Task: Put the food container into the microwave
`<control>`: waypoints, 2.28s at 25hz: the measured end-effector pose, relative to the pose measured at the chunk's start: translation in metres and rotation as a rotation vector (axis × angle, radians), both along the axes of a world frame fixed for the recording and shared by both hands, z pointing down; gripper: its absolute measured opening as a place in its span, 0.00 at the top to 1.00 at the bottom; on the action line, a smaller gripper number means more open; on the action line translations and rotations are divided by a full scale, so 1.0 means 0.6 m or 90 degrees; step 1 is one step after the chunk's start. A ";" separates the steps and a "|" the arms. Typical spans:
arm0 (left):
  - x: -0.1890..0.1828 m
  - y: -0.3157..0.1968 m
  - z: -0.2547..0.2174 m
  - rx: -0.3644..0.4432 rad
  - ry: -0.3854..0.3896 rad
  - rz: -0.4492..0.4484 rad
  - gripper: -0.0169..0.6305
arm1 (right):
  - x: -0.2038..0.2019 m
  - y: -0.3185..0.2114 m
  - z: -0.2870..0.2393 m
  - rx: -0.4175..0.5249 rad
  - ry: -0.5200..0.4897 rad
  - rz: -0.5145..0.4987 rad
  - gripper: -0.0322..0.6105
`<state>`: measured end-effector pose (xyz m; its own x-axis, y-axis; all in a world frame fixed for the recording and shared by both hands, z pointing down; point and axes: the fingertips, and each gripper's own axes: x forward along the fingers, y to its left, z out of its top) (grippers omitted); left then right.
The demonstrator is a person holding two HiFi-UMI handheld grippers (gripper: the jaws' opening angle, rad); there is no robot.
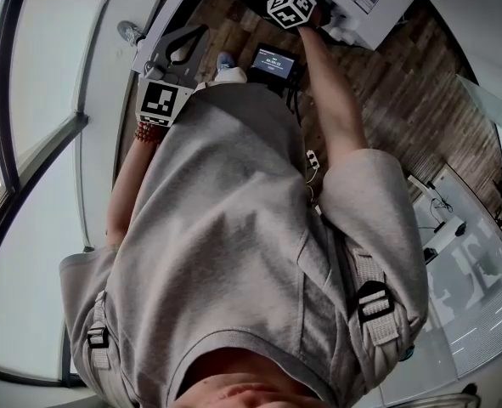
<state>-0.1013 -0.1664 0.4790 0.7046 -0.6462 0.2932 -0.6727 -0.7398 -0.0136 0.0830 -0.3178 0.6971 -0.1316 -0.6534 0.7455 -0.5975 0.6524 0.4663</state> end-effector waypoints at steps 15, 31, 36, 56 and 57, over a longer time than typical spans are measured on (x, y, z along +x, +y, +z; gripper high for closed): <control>0.000 0.001 0.000 -0.002 -0.003 0.004 0.97 | -0.007 -0.001 -0.002 0.012 0.018 -0.013 0.89; 0.002 0.008 -0.003 0.002 -0.002 0.010 0.97 | -0.024 0.003 -0.026 0.040 0.012 -0.030 0.85; 0.004 0.012 -0.005 0.005 -0.001 0.014 0.97 | -0.029 0.009 -0.034 0.047 0.011 -0.036 0.85; 0.022 0.040 -0.005 0.014 0.008 0.050 0.97 | -0.059 0.048 -0.089 0.092 -0.014 -0.051 0.84; 0.024 0.041 -0.005 0.014 0.009 0.053 0.97 | -0.060 0.051 -0.093 0.095 -0.017 -0.052 0.84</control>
